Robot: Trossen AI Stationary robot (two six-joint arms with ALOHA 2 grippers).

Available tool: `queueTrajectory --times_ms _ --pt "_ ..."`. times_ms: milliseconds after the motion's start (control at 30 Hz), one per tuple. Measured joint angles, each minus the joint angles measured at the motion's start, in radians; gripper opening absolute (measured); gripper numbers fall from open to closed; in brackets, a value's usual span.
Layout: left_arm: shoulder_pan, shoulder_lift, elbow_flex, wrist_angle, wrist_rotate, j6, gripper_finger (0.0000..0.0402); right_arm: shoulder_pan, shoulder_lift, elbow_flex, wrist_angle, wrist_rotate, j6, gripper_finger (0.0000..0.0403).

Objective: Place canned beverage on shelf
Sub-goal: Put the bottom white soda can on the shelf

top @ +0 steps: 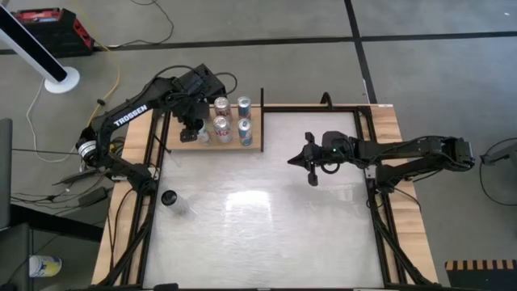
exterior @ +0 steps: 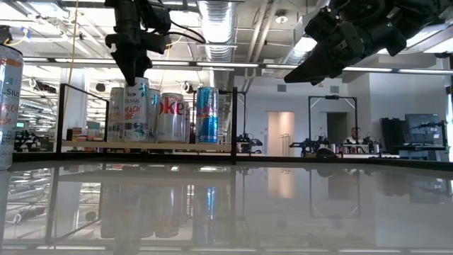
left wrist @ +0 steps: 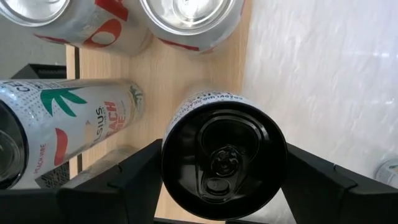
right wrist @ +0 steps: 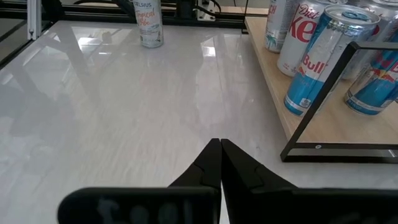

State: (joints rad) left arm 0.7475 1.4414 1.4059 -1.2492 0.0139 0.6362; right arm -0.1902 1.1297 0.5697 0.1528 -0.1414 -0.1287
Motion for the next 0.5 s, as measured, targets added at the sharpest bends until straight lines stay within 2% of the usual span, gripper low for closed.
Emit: queueTrajectory --times_ms 500 --pt "0.001 0.004 0.042 -0.014 -0.044 0.073 0.0257 -0.002 0.000 -0.001 0.000 0.000 0.000 0.0027"
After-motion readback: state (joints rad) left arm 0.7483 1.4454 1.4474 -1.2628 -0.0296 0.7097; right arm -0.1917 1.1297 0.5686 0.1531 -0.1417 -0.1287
